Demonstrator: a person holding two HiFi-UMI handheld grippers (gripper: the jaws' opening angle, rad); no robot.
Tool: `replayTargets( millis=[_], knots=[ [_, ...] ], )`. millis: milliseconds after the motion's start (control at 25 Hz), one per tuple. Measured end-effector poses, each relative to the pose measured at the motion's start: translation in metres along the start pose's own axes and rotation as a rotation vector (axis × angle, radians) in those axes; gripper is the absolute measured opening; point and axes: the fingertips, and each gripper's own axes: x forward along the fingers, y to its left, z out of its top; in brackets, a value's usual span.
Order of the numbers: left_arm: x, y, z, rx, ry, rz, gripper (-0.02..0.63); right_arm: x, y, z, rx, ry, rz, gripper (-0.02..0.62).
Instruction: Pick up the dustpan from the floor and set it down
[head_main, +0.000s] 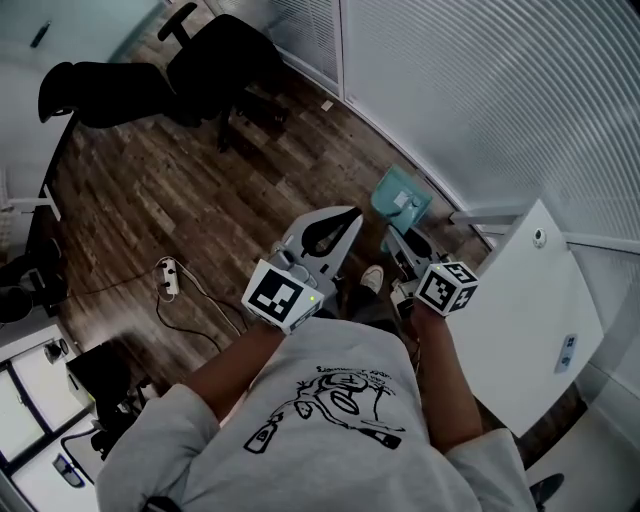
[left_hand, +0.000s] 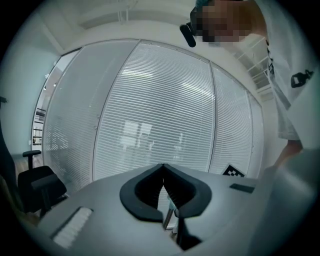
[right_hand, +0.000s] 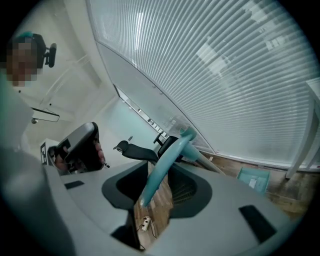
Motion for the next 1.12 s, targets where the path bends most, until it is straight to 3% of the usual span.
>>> replayTargets(
  millis=[1120],
  knots=[
    [0.005, -0.006, 0.042, 0.048, -0.051, 0.009, 0.002, -0.070, 0.078, 0.064, -0.058, -0.030, 0.097, 0.120]
  ],
)
